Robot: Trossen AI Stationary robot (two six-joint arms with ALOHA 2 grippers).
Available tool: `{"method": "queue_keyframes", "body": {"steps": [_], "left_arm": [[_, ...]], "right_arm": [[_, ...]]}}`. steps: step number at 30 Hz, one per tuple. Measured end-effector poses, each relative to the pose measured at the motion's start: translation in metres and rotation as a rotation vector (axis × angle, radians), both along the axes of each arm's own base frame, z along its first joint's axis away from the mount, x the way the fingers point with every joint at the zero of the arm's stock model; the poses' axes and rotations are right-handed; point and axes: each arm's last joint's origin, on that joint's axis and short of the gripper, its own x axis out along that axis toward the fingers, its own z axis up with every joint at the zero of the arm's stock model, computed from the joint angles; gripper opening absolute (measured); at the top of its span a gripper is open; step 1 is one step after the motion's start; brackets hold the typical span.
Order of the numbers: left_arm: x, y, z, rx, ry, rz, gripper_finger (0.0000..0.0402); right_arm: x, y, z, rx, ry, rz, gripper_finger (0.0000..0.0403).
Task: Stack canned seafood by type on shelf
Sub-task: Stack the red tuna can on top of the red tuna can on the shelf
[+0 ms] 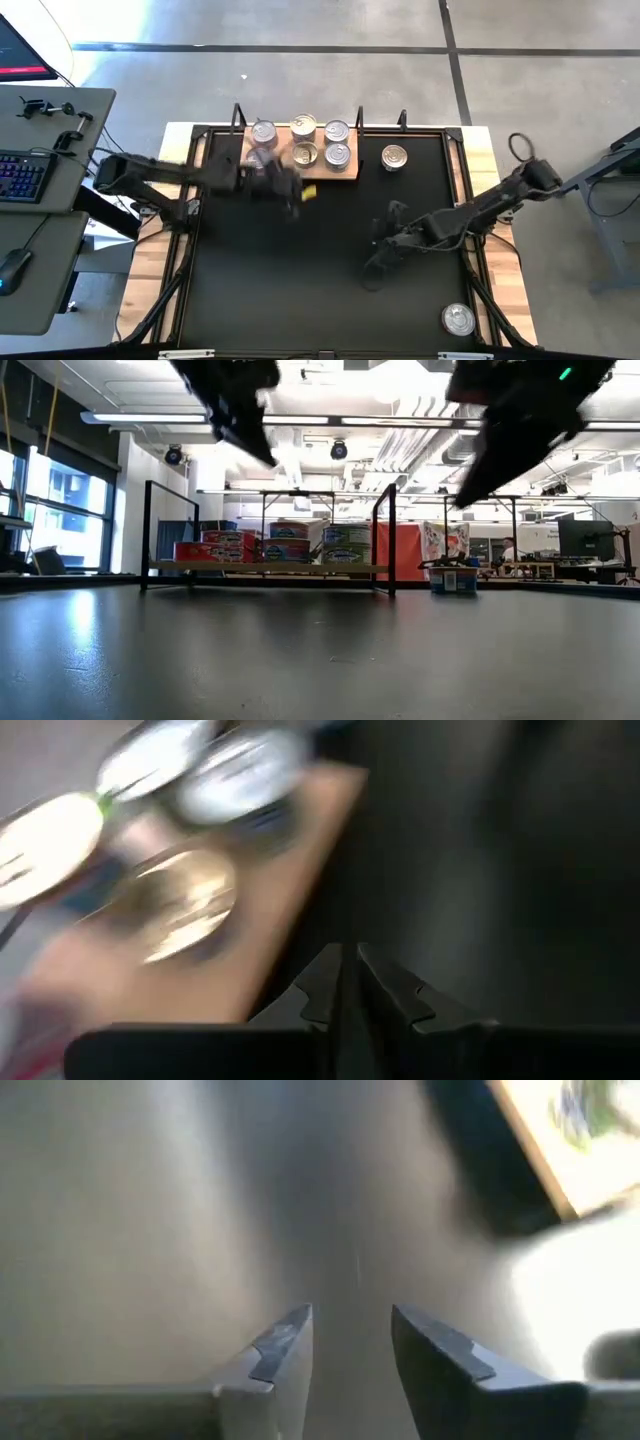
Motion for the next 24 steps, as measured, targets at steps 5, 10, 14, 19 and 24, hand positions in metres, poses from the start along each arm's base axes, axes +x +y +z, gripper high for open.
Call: {"method": "queue_keyframes", "body": {"steps": [5,10,14,19,24], "left_arm": [[0.013,-0.074,-0.026,0.002,-0.252,-0.235,0.0023],[0.01,-0.131,-0.064,0.055,-0.539,-0.368,0.0023],[0.008,-0.151,-0.089,0.091,-0.682,-0.445,0.0023],[0.011,-0.163,-0.103,0.119,-0.707,-0.485,0.0023],[0.014,-0.161,-0.106,0.143,-0.689,-0.489,0.0023]], "right_arm": [[-0.029,0.021,0.028,0.206,0.274,0.015,0.0097],[-0.057,0.062,0.029,0.475,0.446,0.036,0.0048],[-0.086,0.092,0.023,0.597,0.497,-0.103,0.0016],[-0.118,0.129,0.013,0.774,0.5,-0.379,0.0003],[-0.137,0.154,-0.005,0.814,0.671,-0.527,0.0001]]}}
